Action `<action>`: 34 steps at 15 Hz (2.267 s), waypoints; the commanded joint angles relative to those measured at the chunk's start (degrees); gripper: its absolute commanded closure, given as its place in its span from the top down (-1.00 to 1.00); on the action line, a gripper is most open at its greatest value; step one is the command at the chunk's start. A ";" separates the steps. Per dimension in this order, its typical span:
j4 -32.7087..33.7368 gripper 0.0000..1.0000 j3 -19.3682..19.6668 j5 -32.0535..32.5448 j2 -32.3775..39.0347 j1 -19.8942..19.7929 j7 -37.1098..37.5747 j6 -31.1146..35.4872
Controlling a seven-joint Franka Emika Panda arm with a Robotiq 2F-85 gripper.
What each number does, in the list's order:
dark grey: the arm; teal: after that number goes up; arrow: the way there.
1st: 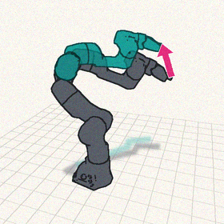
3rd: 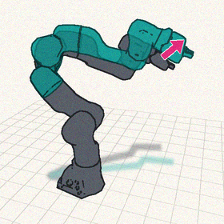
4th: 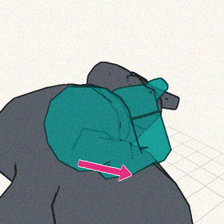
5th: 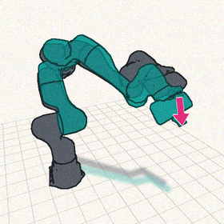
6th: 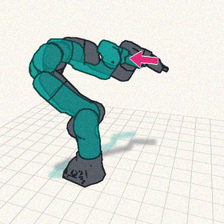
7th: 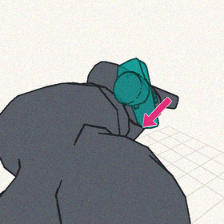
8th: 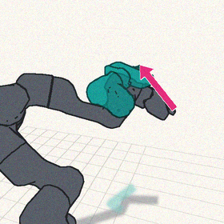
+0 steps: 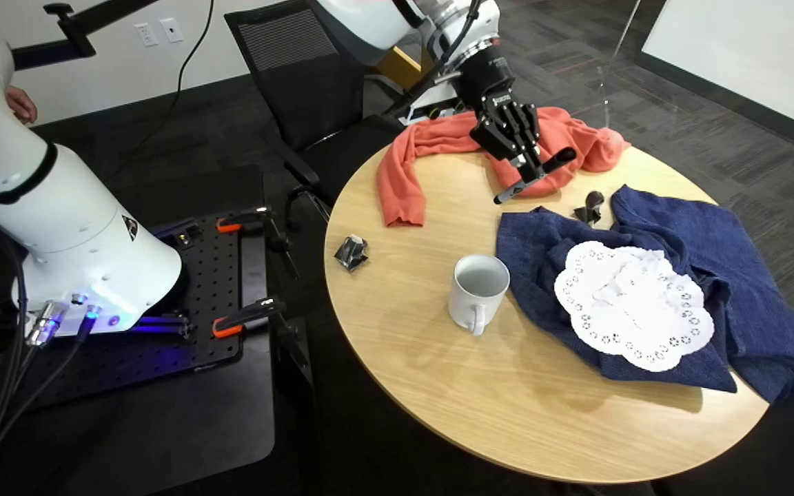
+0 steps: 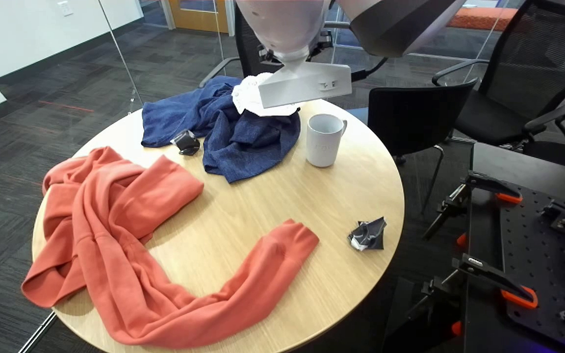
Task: Put the marker inside the white mug cup
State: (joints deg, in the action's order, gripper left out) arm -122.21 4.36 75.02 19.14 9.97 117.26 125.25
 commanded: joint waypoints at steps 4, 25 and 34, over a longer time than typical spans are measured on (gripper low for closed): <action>5.05 -0.91 -2.80 -0.11 5.10 -1.69 9.49 -10.68; 7.33 -0.91 -3.76 -3.53 14.54 -5.09 17.80 -14.54; 7.65 -0.91 -4.60 -4.50 17.83 -5.22 18.72 -14.29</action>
State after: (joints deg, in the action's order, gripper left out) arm -115.32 0.68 71.41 35.94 5.65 134.47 110.40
